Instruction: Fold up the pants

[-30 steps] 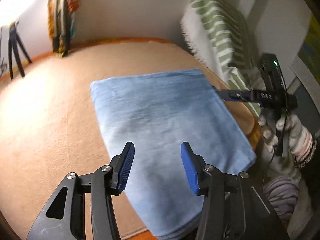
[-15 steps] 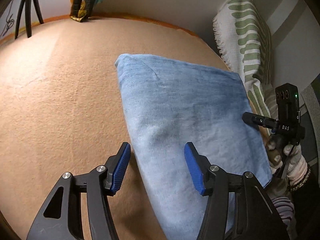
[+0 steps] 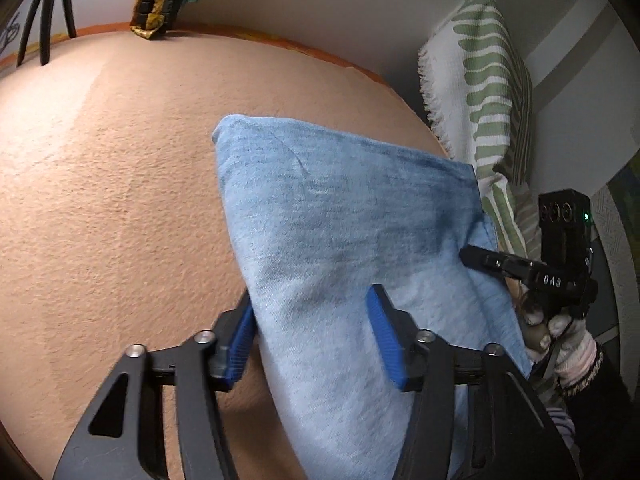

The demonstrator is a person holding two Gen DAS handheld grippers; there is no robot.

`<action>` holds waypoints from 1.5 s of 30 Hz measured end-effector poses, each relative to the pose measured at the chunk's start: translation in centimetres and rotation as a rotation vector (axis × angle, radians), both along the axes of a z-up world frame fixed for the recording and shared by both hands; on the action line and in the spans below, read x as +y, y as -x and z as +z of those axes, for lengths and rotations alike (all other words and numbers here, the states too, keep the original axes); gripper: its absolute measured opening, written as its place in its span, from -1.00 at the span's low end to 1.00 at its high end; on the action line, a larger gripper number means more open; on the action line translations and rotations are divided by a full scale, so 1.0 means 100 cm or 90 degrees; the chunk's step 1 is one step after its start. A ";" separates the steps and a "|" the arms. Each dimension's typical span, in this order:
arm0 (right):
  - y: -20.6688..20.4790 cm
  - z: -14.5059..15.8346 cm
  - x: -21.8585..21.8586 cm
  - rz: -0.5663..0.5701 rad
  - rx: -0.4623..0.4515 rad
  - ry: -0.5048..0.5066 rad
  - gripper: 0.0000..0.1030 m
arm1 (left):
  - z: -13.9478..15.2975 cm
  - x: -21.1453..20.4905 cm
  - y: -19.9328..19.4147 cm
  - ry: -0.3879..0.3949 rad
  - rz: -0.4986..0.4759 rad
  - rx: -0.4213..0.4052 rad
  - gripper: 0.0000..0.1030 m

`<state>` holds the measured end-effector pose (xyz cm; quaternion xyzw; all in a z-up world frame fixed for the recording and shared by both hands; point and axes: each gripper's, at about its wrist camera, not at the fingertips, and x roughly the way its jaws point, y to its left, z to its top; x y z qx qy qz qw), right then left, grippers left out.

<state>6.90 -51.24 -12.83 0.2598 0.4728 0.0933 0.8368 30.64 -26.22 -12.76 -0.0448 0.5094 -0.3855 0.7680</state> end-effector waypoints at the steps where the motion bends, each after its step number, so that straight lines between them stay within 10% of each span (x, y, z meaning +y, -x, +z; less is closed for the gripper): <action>1: 0.000 0.003 0.004 0.000 0.000 0.013 -0.38 | -0.001 0.000 -0.001 0.000 0.004 0.004 -0.31; 8: -0.003 0.028 0.022 0.003 0.002 0.085 -0.59 | 0.012 -0.002 0.005 0.001 0.011 -0.025 -0.71; 24: -0.005 0.114 0.058 0.018 -0.093 0.143 -0.67 | 0.084 -0.003 0.020 0.072 -0.023 -0.112 -0.77; 45: -0.160 0.189 0.027 0.001 -0.169 0.182 -0.68 | 0.154 -0.038 -0.117 0.090 0.017 -0.197 -0.78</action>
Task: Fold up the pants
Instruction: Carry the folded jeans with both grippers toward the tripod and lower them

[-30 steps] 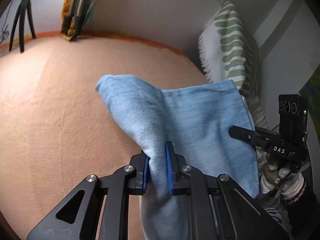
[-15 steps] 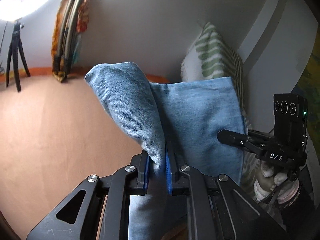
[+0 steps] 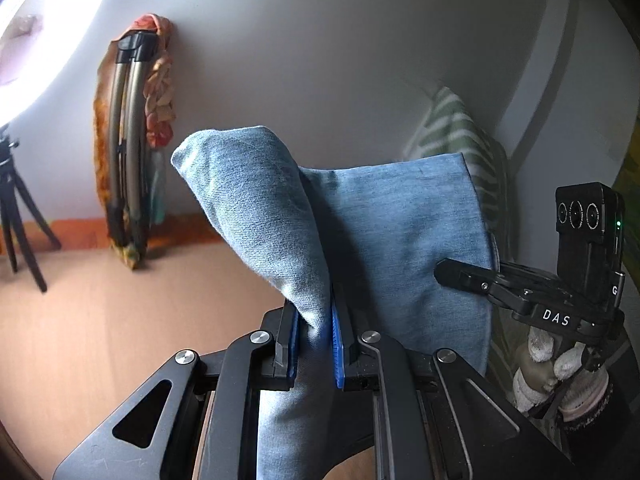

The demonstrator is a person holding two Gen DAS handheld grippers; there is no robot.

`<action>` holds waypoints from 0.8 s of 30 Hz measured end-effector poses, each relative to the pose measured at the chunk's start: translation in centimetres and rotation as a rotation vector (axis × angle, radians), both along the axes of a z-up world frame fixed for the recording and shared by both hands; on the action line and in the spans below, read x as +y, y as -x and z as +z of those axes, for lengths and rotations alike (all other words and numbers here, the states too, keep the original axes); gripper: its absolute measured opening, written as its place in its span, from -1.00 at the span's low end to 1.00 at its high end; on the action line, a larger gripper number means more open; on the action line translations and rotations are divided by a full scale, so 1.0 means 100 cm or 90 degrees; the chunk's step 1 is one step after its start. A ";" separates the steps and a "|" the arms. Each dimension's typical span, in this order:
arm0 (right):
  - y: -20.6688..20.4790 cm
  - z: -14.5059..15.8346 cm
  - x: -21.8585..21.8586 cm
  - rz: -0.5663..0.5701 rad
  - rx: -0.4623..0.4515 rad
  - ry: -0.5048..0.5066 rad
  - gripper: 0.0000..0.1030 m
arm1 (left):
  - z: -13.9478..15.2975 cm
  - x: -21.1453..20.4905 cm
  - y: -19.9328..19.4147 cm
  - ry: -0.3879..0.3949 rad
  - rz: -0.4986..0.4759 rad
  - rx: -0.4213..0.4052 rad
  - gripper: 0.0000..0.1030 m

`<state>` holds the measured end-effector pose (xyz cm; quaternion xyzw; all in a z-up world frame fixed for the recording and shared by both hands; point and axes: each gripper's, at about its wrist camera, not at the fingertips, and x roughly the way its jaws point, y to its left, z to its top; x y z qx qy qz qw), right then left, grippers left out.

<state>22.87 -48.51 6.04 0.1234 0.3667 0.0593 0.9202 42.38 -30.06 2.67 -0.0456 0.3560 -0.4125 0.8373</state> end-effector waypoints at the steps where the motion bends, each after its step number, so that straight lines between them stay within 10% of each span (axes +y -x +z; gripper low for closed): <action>1: -0.013 -0.002 -0.004 -0.001 0.002 0.004 -0.68 | -0.002 -0.004 -0.010 -0.003 0.003 -0.001 -0.78; 24: -0.197 -0.144 -0.085 -0.062 0.117 0.052 -0.52 | -0.099 -0.058 -0.146 -0.089 0.079 0.054 -0.74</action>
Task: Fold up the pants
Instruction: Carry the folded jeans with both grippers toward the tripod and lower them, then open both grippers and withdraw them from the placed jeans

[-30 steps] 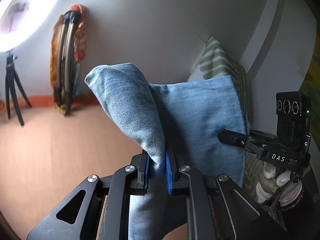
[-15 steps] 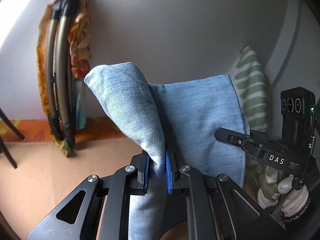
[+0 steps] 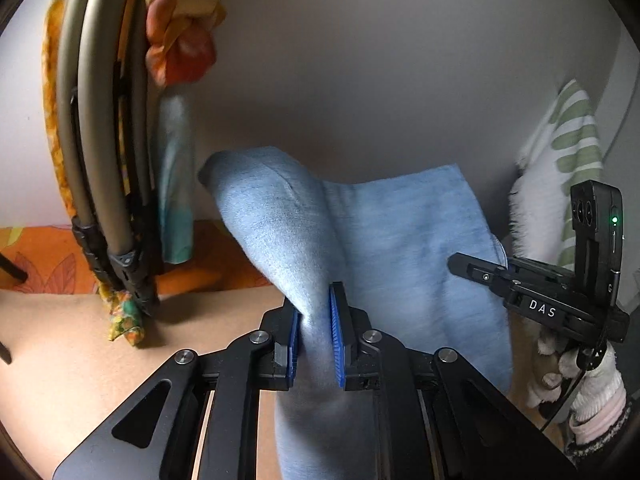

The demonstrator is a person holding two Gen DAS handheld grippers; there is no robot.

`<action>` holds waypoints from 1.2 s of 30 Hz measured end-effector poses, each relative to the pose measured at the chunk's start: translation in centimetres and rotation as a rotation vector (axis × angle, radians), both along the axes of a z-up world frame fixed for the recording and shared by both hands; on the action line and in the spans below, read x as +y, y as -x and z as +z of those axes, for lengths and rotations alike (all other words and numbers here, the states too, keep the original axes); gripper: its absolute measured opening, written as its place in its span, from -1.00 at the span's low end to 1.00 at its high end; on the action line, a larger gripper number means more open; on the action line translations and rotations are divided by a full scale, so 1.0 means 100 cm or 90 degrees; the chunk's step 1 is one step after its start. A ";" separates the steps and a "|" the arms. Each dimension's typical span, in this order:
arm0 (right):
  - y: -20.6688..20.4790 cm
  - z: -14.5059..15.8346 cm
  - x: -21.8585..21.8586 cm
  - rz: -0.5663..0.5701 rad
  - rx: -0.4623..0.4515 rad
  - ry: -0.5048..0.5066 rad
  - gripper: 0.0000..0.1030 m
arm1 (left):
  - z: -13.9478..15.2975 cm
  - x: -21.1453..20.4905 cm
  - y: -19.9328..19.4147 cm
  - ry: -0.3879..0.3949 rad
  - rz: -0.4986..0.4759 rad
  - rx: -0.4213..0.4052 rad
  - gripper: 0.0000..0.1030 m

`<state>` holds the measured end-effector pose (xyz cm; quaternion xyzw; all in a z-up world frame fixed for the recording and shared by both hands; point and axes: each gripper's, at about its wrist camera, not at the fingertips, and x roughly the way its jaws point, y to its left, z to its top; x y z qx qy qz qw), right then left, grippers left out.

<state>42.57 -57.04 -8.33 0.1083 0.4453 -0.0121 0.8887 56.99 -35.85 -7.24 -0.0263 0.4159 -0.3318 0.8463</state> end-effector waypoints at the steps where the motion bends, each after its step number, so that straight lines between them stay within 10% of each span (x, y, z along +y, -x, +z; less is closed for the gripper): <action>1: -0.002 -0.005 -0.004 -0.017 0.014 0.017 -0.33 | -0.001 0.000 0.001 -0.008 0.005 0.001 -0.74; 26: 0.115 0.074 0.042 -0.063 -0.064 0.046 -0.22 | 0.071 0.047 0.114 -0.038 -0.014 -0.101 -0.62; 29: 0.139 0.083 0.054 -0.073 -0.085 0.041 0.15 | 0.077 0.056 0.136 -0.030 -0.013 -0.111 -0.23; 36: 0.188 0.101 0.086 -0.087 -0.116 0.056 0.32 | 0.089 0.080 0.184 -0.013 -0.020 -0.143 0.08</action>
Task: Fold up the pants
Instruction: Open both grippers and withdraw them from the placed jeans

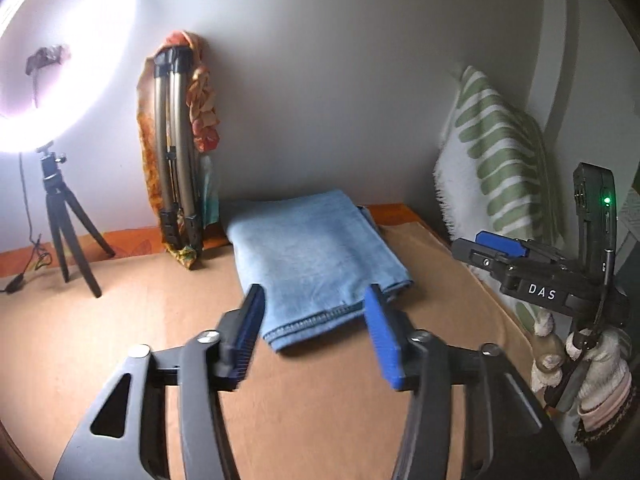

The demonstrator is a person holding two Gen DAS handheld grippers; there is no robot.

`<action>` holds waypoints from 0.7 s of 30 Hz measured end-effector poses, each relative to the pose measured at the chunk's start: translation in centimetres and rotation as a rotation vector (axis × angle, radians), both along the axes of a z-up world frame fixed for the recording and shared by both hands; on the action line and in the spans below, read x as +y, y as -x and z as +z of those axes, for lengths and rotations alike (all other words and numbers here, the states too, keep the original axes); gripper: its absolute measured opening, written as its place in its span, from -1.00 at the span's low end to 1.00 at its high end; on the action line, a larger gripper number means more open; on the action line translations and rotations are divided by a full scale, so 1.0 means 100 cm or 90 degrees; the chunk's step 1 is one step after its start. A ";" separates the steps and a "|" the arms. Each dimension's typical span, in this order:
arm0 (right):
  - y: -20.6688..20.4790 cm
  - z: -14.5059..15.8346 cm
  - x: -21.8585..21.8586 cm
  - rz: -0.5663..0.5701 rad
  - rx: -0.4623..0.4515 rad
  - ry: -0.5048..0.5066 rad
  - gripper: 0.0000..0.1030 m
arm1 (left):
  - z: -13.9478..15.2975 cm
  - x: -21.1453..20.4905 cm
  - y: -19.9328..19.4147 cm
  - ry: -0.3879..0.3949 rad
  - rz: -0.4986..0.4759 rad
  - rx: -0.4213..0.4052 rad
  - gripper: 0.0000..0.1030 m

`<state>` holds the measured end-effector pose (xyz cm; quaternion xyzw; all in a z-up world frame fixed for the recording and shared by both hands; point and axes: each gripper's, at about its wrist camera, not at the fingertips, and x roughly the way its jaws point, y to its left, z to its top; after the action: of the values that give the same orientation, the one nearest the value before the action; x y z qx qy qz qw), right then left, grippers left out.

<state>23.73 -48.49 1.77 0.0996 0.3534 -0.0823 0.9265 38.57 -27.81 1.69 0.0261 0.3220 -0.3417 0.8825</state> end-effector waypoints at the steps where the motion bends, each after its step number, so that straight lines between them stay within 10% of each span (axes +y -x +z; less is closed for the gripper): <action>1: 0.008 0.003 0.006 -0.002 -0.006 0.006 0.39 | 0.002 0.004 0.007 0.003 0.003 -0.007 0.10; 21: 0.074 0.012 0.083 -0.021 -0.031 0.062 0.83 | 0.010 0.058 0.084 -0.009 0.047 -0.034 0.40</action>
<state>16.30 -40.15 2.94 0.0621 0.3243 -0.1122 0.9372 30.17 -21.96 2.71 0.0300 0.3016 -0.3059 0.9025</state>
